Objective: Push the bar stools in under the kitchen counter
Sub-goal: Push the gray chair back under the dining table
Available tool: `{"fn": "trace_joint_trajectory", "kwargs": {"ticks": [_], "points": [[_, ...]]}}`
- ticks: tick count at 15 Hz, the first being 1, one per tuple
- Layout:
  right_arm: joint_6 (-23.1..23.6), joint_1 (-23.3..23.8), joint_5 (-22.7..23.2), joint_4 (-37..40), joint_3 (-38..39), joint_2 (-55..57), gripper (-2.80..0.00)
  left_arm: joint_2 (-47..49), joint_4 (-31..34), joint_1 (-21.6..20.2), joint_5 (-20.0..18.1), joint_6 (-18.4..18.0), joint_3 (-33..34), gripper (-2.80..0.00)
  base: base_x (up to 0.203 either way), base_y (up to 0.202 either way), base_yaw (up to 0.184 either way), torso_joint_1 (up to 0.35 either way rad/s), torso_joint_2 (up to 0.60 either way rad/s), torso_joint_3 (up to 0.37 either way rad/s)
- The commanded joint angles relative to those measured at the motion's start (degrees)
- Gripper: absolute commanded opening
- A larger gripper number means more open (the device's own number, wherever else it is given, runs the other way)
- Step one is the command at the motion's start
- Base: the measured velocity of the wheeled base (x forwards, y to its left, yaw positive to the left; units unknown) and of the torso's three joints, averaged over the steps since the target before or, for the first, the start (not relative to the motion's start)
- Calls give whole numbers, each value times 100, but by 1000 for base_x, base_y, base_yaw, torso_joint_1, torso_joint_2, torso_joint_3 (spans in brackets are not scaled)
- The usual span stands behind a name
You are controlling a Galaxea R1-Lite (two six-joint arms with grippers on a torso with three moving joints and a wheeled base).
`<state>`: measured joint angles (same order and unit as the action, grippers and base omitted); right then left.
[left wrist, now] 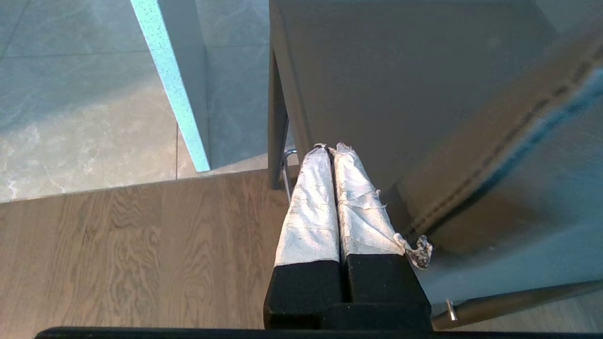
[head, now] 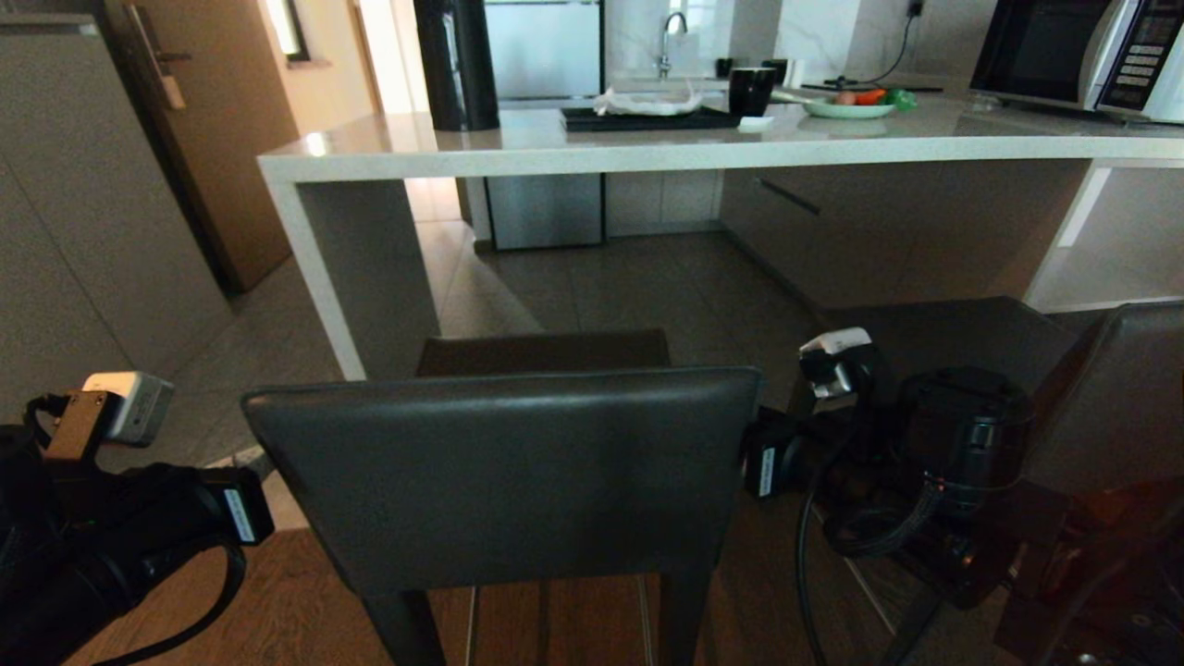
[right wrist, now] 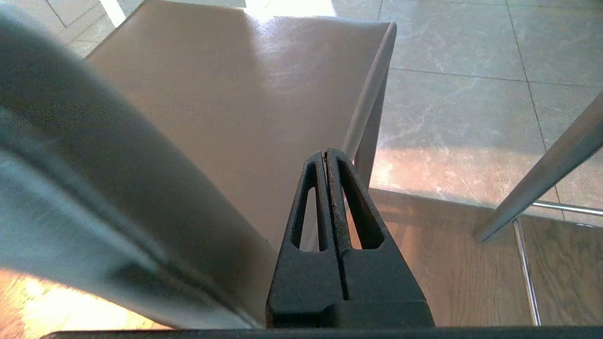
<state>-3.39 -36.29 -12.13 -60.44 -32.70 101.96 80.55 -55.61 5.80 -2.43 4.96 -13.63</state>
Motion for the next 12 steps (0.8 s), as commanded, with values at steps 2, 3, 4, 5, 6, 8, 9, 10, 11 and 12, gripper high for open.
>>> {"fn": "trace_joint_trajectory", "kwargs": {"ticks": [2,3,4,5,6,8,9,10,11,12], "points": [[2,-1,-18,-39,-121,227,-280,57,-37,44,-11,5,9,-280,0,0,0,0,0,0],[5,3,-12,-33,-188,284,-280,57,-37,73,-21,5,17,-280,0,0,0,0,0,0],[7,21,-4,-11,-305,346,-280,64,-37,135,-30,5,9,-280,0,0,0,0,0,0],[18,37,-1,8,-415,412,-280,73,-36,203,-30,5,-1,-280,0,0,0,0,0,0],[42,42,0,50,-532,462,-280,88,-28,220,-26,5,-17,-280,0,0,0,0,0,0],[120,35,0,160,-715,515,-280,163,-37,229,-21,5,-26,-280,0,0,0,0,0,0],[140,40,0,186,-810,594,-280,171,-37,237,-21,5,-17,-280,0,0,0,0,0,0],[159,50,0,201,-872,686,-280,171,-37,246,-21,5,-20,-280,0,0,0,0,0,0],[162,58,0,205,-952,801,-280,175,-37,255,-21,5,-26,-280,0,0,0,0,0,0],[174,60,0,232,-1086,893,-280,204,-37,255,-21,5,-32,-280,0,0,0,0,0,0]]}}
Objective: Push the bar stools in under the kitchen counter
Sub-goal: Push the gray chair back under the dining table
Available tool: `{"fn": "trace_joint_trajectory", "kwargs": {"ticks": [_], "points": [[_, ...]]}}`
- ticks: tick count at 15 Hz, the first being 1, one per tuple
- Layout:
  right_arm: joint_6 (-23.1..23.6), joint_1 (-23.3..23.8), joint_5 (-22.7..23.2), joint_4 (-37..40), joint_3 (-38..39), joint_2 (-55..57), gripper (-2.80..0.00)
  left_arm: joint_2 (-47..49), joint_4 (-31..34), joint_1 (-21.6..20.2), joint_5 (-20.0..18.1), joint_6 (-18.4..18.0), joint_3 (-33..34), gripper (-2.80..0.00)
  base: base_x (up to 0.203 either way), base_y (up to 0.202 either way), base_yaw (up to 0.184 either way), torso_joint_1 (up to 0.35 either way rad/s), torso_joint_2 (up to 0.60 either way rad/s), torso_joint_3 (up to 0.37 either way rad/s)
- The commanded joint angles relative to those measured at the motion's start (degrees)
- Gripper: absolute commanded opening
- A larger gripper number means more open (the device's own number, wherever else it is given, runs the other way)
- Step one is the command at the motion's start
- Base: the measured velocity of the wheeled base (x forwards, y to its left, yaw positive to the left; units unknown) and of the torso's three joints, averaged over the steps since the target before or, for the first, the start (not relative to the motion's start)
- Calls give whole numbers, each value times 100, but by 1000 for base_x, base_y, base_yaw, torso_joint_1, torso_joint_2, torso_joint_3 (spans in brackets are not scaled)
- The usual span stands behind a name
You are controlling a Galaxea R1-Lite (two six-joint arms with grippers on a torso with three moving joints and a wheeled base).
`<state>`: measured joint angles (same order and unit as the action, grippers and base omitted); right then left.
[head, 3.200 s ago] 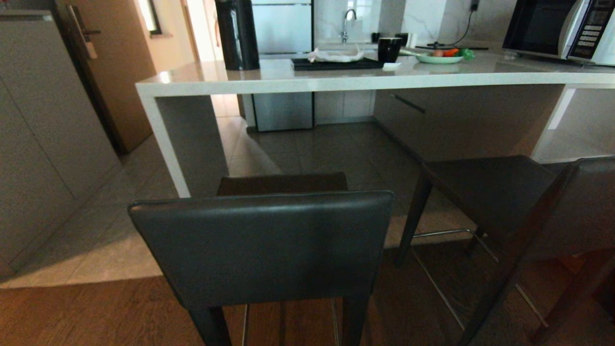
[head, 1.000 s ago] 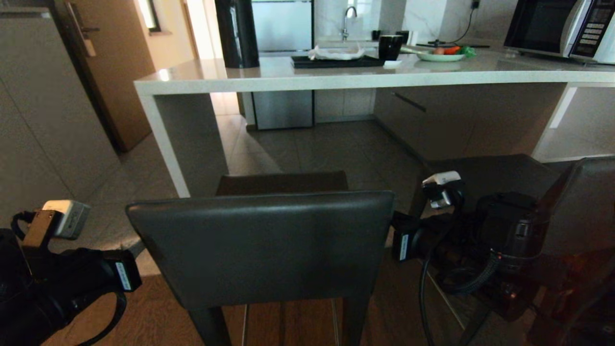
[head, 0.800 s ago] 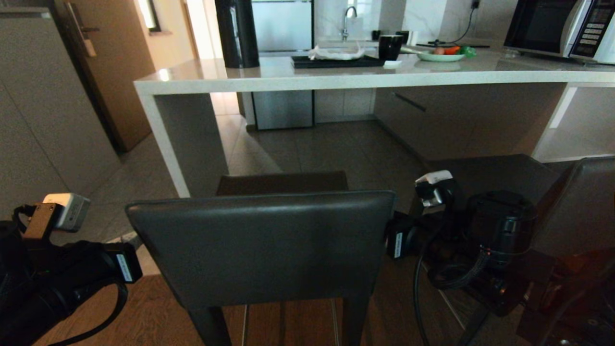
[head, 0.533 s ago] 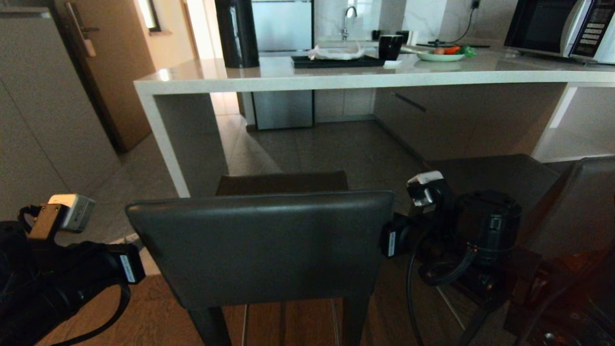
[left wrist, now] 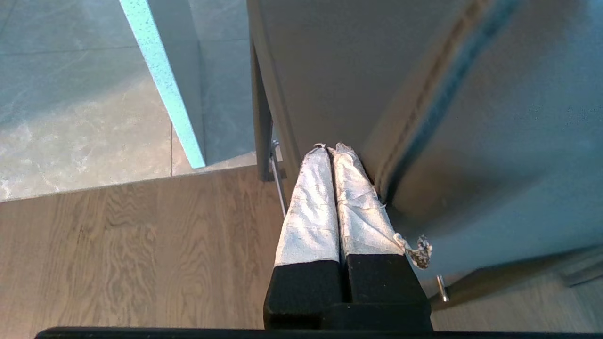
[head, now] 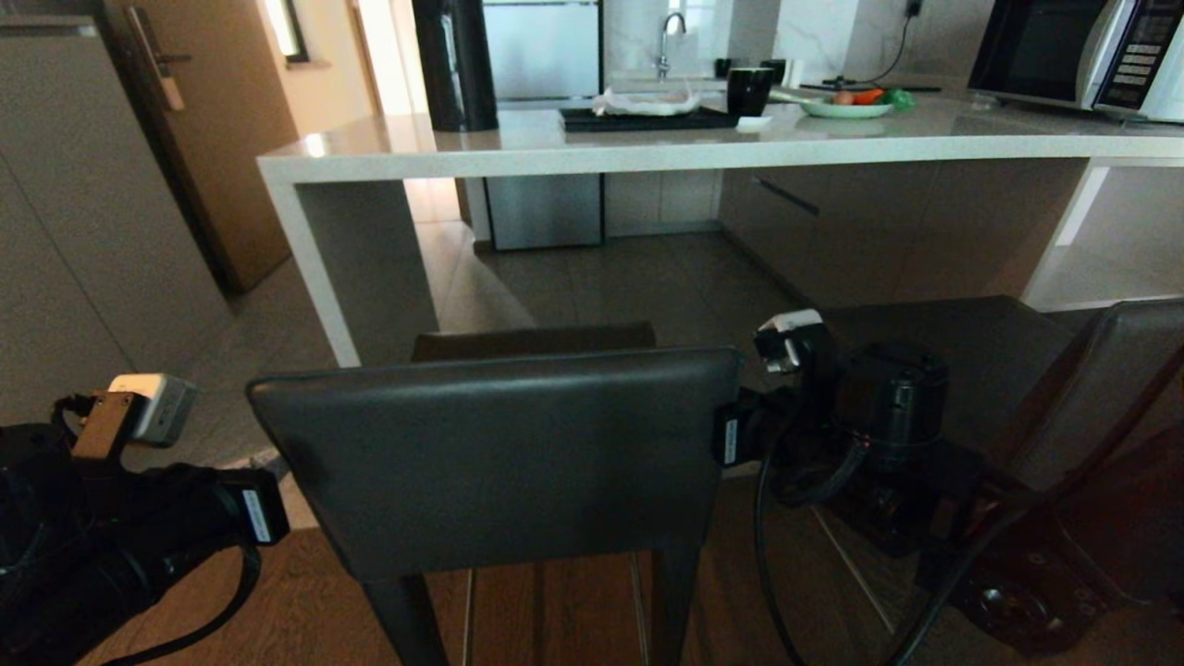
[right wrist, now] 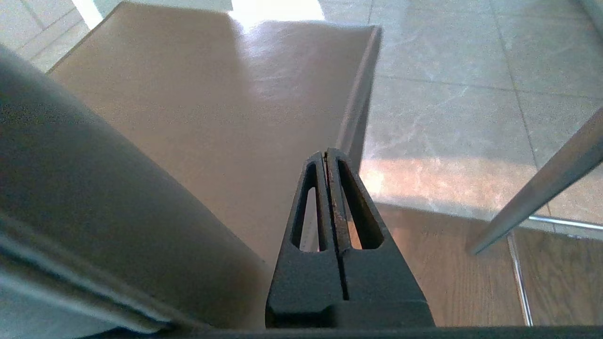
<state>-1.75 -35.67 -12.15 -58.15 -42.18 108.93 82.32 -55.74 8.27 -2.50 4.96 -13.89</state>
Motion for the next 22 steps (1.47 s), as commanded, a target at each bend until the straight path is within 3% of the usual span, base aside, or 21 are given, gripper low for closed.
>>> {"fn": "trace_joint_trajectory", "kwargs": {"ticks": [1,10,17,22], "points": [[30,-2,-2,103,-311,244,-280,80,-25,2,-14,5,-10,-280,0,0,0,0,0,0],[79,298,-6,924,-1501,730,-280,635,-70,-5,-5,14,-348,-280,0,0,0,0,0,0],[79,151,-6,893,-1398,682,-280,1991,-1665,-44,152,-368,-520,-280,0,0,0,0,0,0],[76,139,-6,890,-1470,766,-280,2446,-1915,-132,153,-659,-1087,-280,0,0,0,0,0,0]]}}
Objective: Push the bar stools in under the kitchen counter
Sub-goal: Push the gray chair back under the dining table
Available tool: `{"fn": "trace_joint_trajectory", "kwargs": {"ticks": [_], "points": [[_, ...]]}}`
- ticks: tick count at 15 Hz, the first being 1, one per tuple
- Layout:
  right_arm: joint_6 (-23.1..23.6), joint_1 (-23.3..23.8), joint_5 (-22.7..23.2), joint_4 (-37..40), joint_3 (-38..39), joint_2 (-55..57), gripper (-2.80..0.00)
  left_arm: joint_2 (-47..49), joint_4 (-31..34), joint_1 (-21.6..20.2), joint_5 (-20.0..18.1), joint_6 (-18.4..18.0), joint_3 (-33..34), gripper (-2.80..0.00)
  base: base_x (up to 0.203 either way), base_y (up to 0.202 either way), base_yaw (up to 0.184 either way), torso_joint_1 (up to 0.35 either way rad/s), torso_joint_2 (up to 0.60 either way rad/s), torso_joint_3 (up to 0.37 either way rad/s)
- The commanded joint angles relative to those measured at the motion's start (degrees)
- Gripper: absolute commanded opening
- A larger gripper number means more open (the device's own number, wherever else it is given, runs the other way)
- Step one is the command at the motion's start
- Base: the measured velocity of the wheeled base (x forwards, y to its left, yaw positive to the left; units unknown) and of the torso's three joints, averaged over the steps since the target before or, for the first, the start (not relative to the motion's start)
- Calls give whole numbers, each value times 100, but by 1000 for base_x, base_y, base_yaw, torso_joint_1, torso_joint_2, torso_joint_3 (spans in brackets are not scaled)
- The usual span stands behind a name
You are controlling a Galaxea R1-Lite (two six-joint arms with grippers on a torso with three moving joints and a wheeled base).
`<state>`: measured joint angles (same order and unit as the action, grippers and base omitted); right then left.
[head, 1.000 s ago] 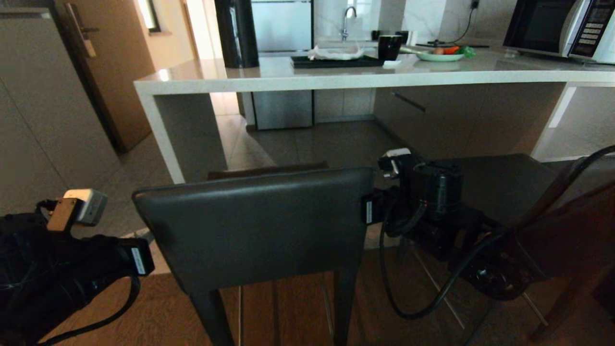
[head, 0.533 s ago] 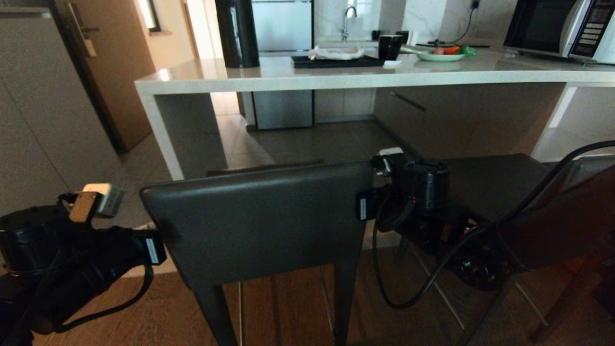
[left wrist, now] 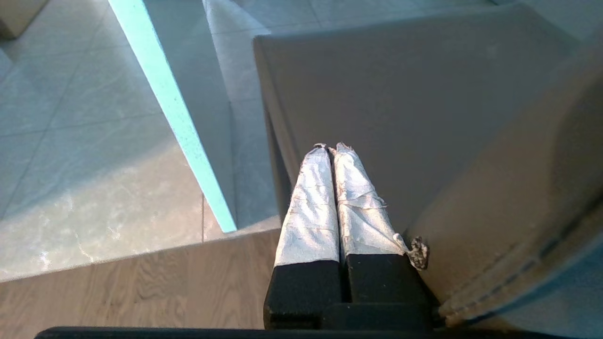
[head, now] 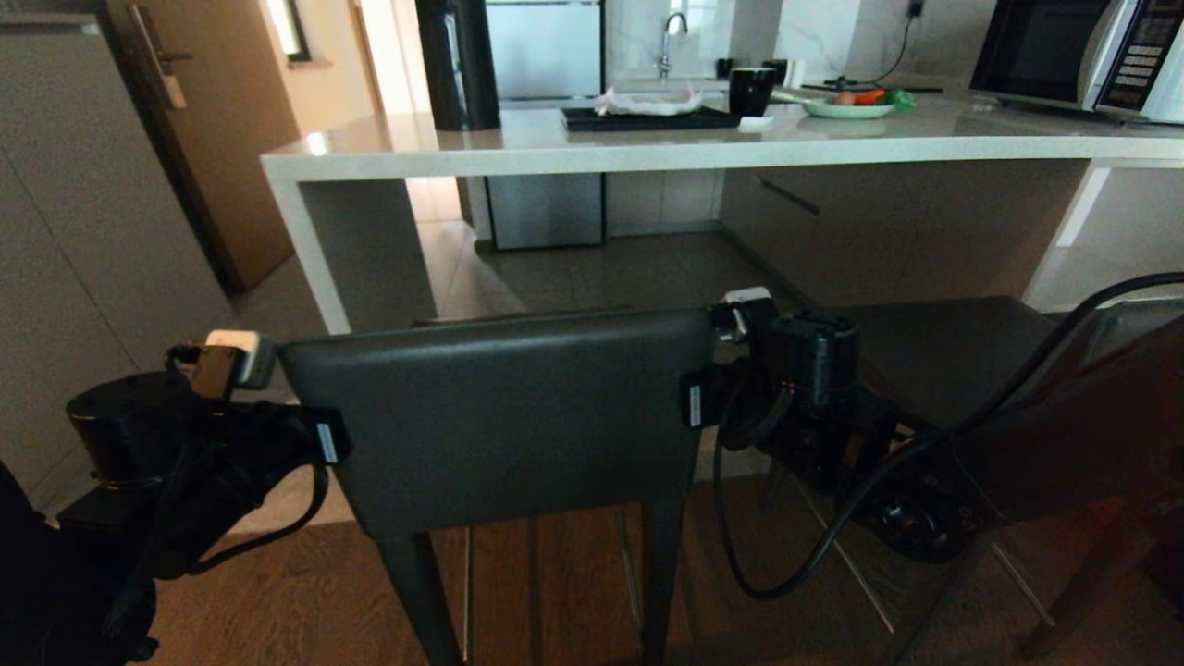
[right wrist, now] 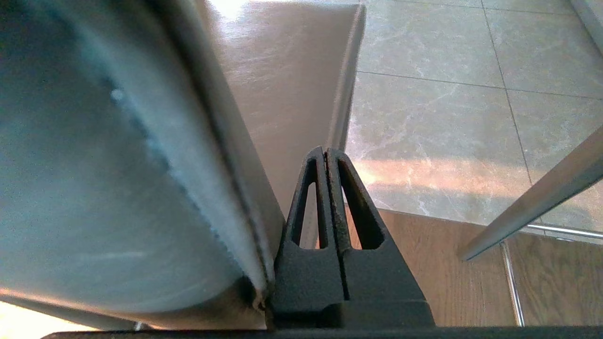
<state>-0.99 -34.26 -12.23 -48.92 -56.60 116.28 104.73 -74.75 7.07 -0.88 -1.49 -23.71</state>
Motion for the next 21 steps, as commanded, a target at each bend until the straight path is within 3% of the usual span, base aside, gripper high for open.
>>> {"fn": "trace_joint_trajectory", "kwargs": {"ticks": [1,8,11,21], "points": [[-7,-2,-5,-38,-60,70,-280,256,-13,-21,-1,-10,-143,-280,0,0,0,0,0,0],[2,103,-37,-21,-370,261,-280,459,38,-36,31,-25,-622,-280,0,0,0,0,0,0],[18,177,-169,8,-729,514,-280,536,58,-223,61,-24,-732,-280,0,0,0,0,0,0],[460,-91,-165,-14,-904,553,-280,-119,22,-128,-9,8,95,-280,0,0,0,0,0,0]]}}
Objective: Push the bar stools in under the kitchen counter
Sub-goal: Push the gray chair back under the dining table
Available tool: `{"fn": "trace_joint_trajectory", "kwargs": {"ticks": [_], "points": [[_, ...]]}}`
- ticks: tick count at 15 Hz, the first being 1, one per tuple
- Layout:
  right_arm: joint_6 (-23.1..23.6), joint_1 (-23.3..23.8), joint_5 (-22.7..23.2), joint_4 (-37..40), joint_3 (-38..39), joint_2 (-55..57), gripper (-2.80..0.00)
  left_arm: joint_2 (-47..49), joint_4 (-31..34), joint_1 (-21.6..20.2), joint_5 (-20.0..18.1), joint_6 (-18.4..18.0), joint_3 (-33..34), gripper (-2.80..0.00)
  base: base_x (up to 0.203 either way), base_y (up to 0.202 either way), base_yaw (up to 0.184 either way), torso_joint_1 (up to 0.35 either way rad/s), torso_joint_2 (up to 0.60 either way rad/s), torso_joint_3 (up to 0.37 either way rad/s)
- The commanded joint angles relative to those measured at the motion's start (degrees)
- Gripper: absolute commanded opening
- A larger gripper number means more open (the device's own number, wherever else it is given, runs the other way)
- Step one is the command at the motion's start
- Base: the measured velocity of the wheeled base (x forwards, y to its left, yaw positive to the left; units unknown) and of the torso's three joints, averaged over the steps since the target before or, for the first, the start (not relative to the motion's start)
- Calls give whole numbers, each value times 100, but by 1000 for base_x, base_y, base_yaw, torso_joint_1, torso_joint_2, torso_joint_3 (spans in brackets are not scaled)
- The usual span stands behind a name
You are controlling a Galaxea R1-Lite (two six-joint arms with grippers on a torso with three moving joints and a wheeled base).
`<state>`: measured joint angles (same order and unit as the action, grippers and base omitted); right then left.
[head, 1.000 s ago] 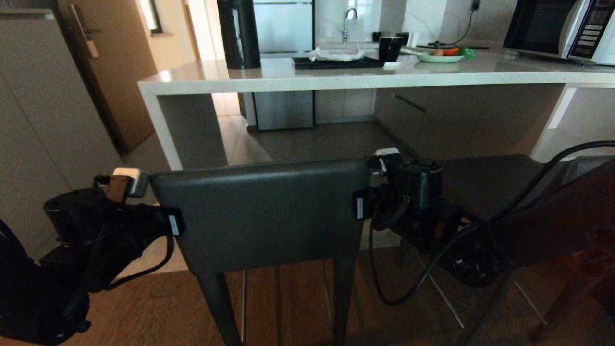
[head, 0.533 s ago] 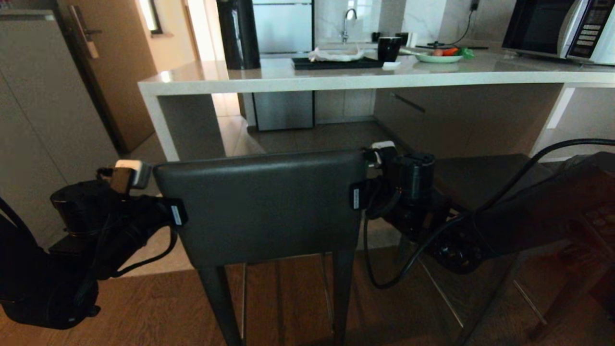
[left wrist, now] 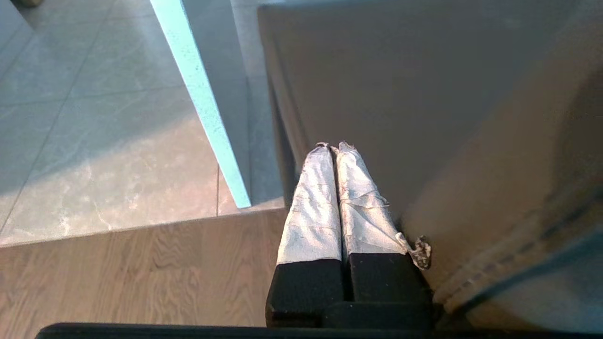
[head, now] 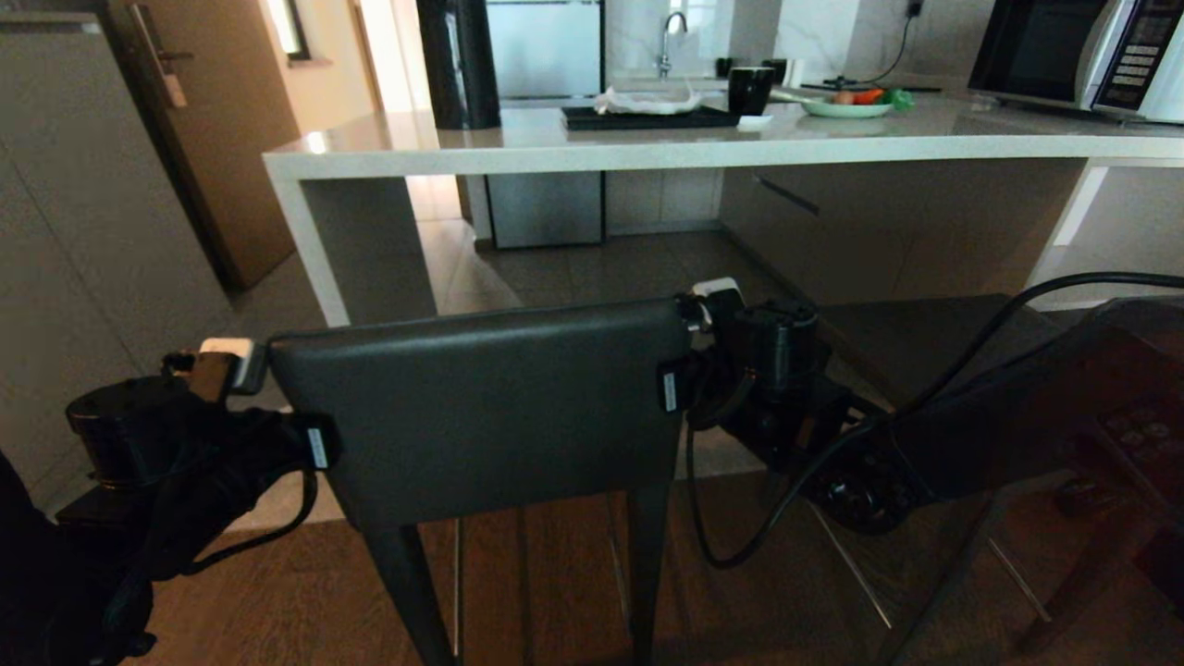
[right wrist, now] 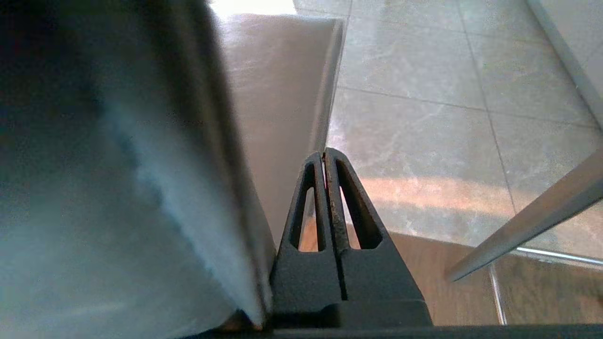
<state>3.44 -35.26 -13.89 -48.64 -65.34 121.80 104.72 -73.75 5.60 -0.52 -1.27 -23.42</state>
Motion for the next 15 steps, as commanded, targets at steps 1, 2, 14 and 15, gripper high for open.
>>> {"fn": "trace_joint_trajectory", "kwargs": {"ticks": [1,2,14,15], "points": [[12,29,-5,-40,-16,55,-280,-89,-78,8,-38,-14,62,-280,0,0,0,0,0,0],[6,87,-11,-55,19,109,-280,-44,-78,3,-20,-14,19,-280,0,0,0,0,0,0],[-10,528,17,-374,364,107,-280,450,-34,678,393,-93,-773,-280,0,0,0,0,0,0],[-10,528,17,-382,390,107,-280,462,-34,723,395,-93,-778,-280,0,0,0,0,0,0]]}}
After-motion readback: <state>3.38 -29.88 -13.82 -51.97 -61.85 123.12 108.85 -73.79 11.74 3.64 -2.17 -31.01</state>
